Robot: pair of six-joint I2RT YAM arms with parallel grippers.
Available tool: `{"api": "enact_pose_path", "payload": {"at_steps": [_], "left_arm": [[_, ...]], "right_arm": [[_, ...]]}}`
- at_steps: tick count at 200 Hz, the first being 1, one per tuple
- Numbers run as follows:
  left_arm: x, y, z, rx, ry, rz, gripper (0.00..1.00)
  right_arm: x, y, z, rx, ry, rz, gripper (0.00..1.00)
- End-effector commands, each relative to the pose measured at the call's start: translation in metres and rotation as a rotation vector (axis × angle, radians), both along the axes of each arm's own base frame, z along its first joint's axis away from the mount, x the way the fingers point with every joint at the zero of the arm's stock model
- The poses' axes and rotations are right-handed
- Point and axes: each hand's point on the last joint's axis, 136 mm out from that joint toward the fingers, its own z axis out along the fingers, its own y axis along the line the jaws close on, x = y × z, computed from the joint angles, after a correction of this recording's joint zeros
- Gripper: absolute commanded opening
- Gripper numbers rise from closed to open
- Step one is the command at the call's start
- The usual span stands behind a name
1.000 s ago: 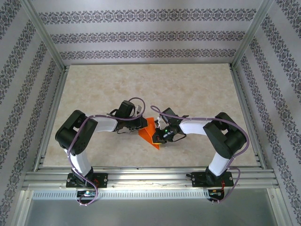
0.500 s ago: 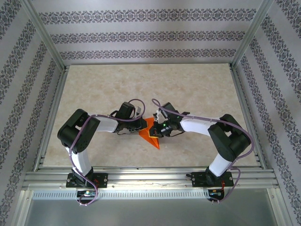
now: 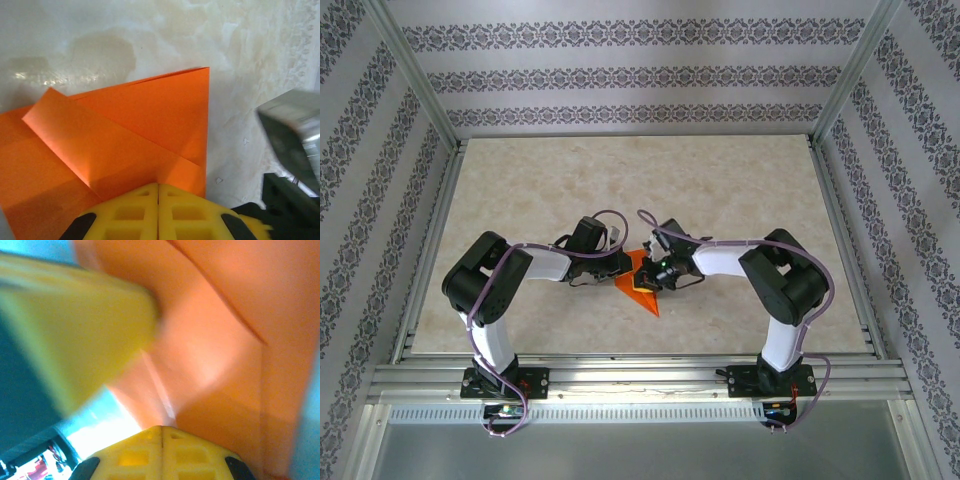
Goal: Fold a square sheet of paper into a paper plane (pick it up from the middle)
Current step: Fourth fold the wing at the center of the table.
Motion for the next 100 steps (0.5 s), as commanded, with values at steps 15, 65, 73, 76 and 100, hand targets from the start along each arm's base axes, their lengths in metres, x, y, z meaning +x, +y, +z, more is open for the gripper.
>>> {"api": "enact_pose_path", "payload": {"at_steps": [15, 65, 73, 76, 100], "left_arm": [[-0.015, 0.014, -0.026, 0.085, 0.060, 0.014, 0.07], [-0.017, 0.018, -0.031, 0.107, 0.066, 0.026, 0.06], [-0.017, 0.019, -0.031, 0.109, 0.069, 0.025, 0.06], [-0.017, 0.019, -0.032, 0.110, 0.070, 0.026, 0.06], [-0.017, 0.021, -0.033, 0.113, 0.073, 0.032, 0.05]], "right_arm": [[-0.026, -0.025, -0.022, -0.070, 0.055, -0.004, 0.04], [-0.049, -0.037, -0.011, -0.035, 0.051, 0.007, 0.05], [-0.055, -0.040, -0.011, -0.032, 0.057, 0.013, 0.05], [-0.057, -0.042, -0.011, -0.031, 0.059, 0.014, 0.05], [-0.078, -0.056, -0.015, -0.043, 0.073, 0.023, 0.06]]}}
